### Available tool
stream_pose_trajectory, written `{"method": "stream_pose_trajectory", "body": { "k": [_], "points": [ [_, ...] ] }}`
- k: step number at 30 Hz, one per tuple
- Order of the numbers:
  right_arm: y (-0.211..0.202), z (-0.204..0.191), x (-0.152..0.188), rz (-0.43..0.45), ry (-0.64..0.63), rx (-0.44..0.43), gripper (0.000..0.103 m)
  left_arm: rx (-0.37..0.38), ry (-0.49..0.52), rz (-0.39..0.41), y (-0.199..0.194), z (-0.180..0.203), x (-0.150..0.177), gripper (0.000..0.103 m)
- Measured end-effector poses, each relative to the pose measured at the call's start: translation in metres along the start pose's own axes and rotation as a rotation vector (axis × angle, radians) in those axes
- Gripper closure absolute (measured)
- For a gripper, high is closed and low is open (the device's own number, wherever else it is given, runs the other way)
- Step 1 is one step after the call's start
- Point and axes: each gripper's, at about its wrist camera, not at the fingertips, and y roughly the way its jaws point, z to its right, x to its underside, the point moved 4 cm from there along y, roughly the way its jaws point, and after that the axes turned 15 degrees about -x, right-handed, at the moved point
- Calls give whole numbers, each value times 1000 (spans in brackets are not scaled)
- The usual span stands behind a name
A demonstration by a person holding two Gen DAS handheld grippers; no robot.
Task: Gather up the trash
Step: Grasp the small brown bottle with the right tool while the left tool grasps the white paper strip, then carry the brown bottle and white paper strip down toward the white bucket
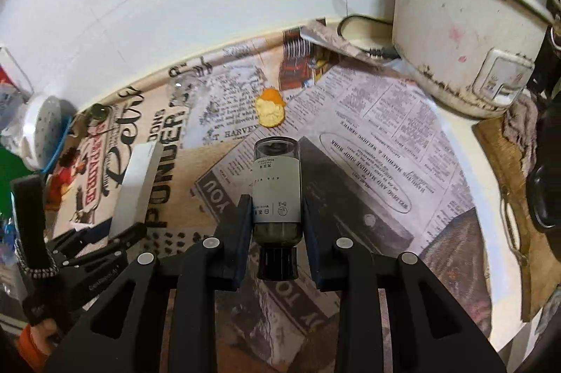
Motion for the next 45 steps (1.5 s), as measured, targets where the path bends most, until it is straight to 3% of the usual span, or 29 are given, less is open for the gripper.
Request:
{"method": "stream_pose_trajectory", "body": {
  "k": [8, 16, 19, 23, 29, 37, 45],
  "points": [
    [-60, -7, 10, 71, -114, -70, 78, -5, -57, 151, -92, 23, 7, 53],
    [-125, -28, 28, 112, -234, -193, 78, 8, -173, 247, -191, 37, 54, 53],
    [-149, -41, 39, 134, -271, -223, 78, -21, -186, 277, -221, 34, 75, 53],
    [-177, -59, 56, 169, -302, -255, 78, -51, -189, 290, -246, 30, 103, 53],
    [-203, -80, 88, 202, -290, -268, 78, -33, -190, 293, -267, 11, 146, 53],
    [-225, -116, 154, 232, -239, -213, 77, 6, -171, 327, -302, -33, 213, 53],
    [-236, -144, 228, 248, -186, -164, 78, 7, -132, 329, -330, -80, 301, 53]
  ]
}}
